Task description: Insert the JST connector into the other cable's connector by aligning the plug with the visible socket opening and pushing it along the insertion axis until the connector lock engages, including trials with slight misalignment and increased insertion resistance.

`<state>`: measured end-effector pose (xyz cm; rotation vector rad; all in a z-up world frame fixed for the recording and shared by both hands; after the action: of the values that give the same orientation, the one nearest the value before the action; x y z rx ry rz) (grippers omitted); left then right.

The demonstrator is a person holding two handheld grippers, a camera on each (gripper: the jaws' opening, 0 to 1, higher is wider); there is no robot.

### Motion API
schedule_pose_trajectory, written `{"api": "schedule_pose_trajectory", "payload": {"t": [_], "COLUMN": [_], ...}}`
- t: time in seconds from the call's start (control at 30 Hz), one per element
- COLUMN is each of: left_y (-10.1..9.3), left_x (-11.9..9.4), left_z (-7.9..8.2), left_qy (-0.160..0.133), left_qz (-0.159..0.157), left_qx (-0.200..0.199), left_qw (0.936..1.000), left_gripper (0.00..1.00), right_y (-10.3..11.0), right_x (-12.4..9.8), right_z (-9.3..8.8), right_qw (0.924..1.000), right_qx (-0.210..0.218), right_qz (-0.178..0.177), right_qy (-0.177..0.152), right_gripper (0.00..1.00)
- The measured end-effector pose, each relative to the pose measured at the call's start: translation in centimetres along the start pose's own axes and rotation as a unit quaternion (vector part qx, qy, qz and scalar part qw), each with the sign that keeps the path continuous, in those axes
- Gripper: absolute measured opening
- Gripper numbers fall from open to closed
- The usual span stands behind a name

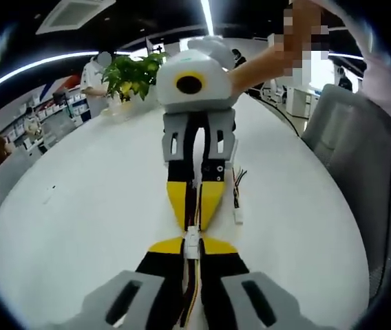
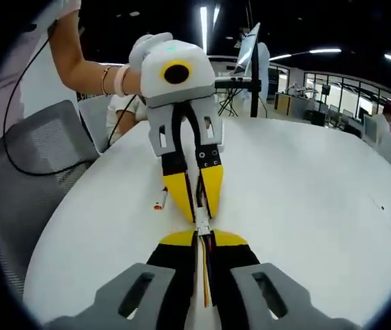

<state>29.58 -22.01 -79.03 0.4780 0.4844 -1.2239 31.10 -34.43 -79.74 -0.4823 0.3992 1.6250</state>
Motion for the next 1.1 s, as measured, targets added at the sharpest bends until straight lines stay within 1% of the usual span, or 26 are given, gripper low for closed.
{"api": "schedule_pose_trajectory", "payload": {"t": [0.07, 0.17, 0.27, 0.33, 0.4, 0.43, 0.53, 0.63, 0.73, 0.8, 0.83, 0.9, 1.0, 1.07, 1.1], "left_y": [0.1, 0.2, 0.3, 0.4, 0.7, 0.8, 0.7, 0.5, 0.2, -0.2, -0.3, -0.8, -1.6, -1.9, -2.1], "left_x": [-0.2, -0.5, -0.7, -1.1, -1.5, -1.7, -2.2, -2.8, -3.5, -4.1, -4.2, -4.7, -5.4, -5.8, -6.1], "left_z": [0.0, 0.1, 0.1, 0.2, 0.4, 0.5, 0.5, 0.8, 0.8, 0.8, 0.7, 0.6, 0.4, 0.3, 0.2], "left_qy": [0.000, -0.008, -0.008, -0.013, -0.025, -0.026, -0.027, -0.033, -0.035, -0.037, -0.038, -0.035, -0.033, -0.032, -0.034], "left_qz": [0.005, 0.007, 0.014, 0.024, 0.042, 0.049, 0.053, 0.058, 0.065, 0.071, 0.073, 0.077, 0.084, 0.089, 0.093], "left_qx": [-0.003, -0.011, -0.015, -0.020, -0.037, -0.040, -0.039, -0.042, -0.047, -0.050, -0.051, -0.052, -0.057, -0.060, -0.063], "left_qw": [1.0000, 0.9999, 0.9998, 0.9994, 0.9981, 0.9976, 0.9975, 0.9969, 0.9962, 0.9956, 0.9953, 0.9951, 0.9943, 0.9937, 0.9931], "left_gripper": [0.05, 0.05, 0.06, 0.08, 0.07, 0.08, 0.11, 0.14, 0.19, 0.21, 0.23, 0.23, 0.26, 0.26, 0.26], "right_y": [0.0, -0.1, -0.2, -0.3, -0.2, -0.2, -0.1, 0.4, 0.8, 1.2, 1.4, 1.7, 2.1, 2.3, 2.4], "right_x": [-0.1, -0.3, -0.5, -0.5, -0.7, -0.8, -1.0, -1.3, -1.6, -1.9, -2.1, -2.5, -3.0, -3.3, -3.5], "right_z": [0.1, 0.3, 0.4, 0.5, 0.7, 0.8, 1.0, 1.5, 1.7, 2.0, 2.1, 2.3, 2.5, 2.5, 2.5], "right_qw": [1.0000, 0.9999, 0.9995, 0.9995, 0.9993, 0.9991, 0.9989, 0.9980, 0.9975, 0.9960, 0.9955, 0.9947, 0.9922, 0.9907, 0.9903], "right_qx": [-0.001, 0.005, 0.022, 0.020, 0.024, 0.028, 0.030, 0.037, 0.035, 0.047, 0.051, 0.049, 0.064, 0.076, 0.075], "right_qz": [-0.004, -0.008, -0.011, -0.016, -0.020, -0.022, -0.025, -0.031, -0.038, -0.036, -0.036, -0.041, -0.045, -0.055, -0.059], "right_qy": [-0.004, -0.008, -0.018, -0.019, -0.023, -0.024, -0.027, -0.040, -0.047, -0.067, -0.071, -0.081, -0.097, -0.098, -0.101], "right_gripper": [0.04, 0.05, 0.08, 0.11, 0.11, 0.11, 0.11, 0.12, 0.16, 0.14, 0.14, 0.16, 0.17, 0.17, 0.16]}}
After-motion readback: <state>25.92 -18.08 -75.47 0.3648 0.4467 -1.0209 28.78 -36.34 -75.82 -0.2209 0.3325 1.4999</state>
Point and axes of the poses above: the point that each gripper's makers call its tool centre point, and the gripper's own axes: x roughly forward along the fingers, y roughly to its left, z roughly out of its top, the point moved 8 cm from there along -x, roughly backward along the fingers, and after that the axes turned 3 degrees about -x, right-handed, at the moved point
